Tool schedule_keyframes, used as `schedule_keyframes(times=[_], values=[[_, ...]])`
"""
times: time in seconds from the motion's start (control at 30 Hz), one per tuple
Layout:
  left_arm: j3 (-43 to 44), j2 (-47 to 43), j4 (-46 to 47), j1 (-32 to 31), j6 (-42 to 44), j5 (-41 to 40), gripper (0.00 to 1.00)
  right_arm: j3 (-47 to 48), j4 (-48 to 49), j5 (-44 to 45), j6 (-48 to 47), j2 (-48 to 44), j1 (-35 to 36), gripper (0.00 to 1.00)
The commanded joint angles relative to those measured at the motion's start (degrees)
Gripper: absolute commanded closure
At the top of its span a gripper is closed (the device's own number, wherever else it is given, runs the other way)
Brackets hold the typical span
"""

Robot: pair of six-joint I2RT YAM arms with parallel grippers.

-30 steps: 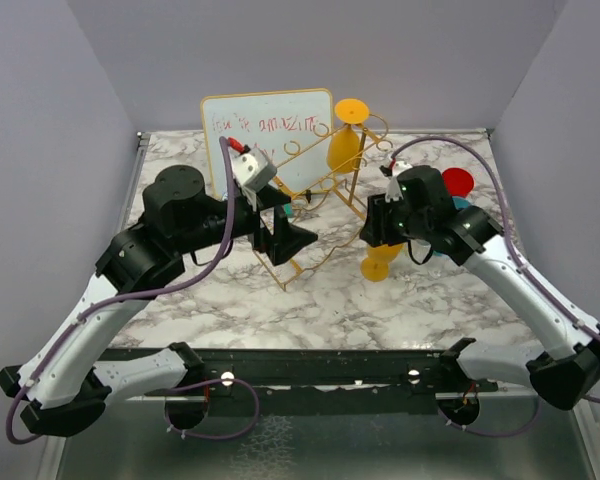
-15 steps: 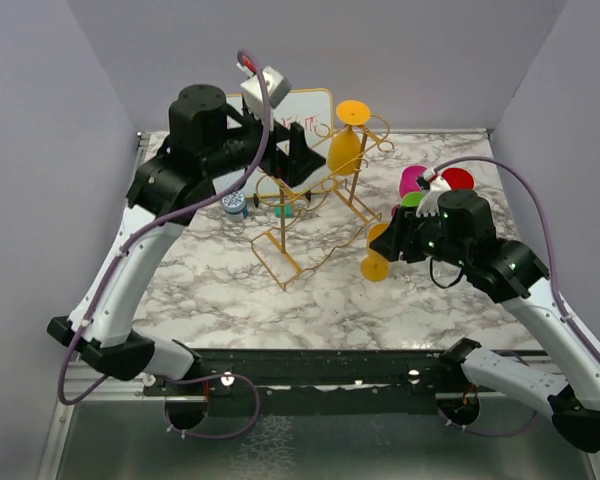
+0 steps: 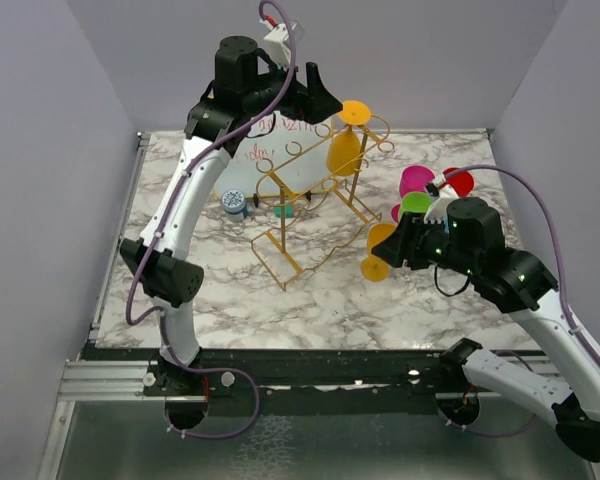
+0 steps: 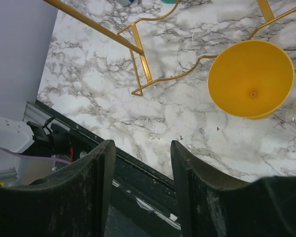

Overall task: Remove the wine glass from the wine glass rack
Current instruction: Pick up the wine glass from the wine rack.

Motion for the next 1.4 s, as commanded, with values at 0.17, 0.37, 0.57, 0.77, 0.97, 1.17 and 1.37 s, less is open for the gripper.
schedule_keyframes(times=[0.17,0.37,0.57,0.77,0.97,1.17,1.37], values=[[7.9,10.7,6.5,1.7,-9.3,4.2,0.15,1.4,-3.1,0.2,-0.4,-1.0,0.2,0.46],[8.3,13.9,10.7,2.1,-12.2,8.4,0.16,-0.8,-1.2,-1.7,1.0,-1.6,0.2,0.46],[9.7,17.0,13.0,2.3,-15.3,10.5,0.19,-0.3,-1.7,-1.7,0.5,-0.4,0.2,0.46],[8.9,18.5,13.1,2.4,-15.7,10.2,0.23,0.0,-2.6,-1.3,0.7,-0.1,0.2,0.46],[9.1,19.5,13.3,2.4,-16.0,10.8,0.29,-0.6,-2.2,-1.5,1.0,-0.5,0.2,0.46],[8.7,19.6,14.5,2.4,-17.0,12.4,0.43,-0.6,-2.5,-1.3,1.3,-0.1,0.2,0.46],[8.3,20.2,15.3,2.4,-17.9,13.9,0.47,-0.6,-2.7,-1.3,1.5,0.2,0.2,0.46]])
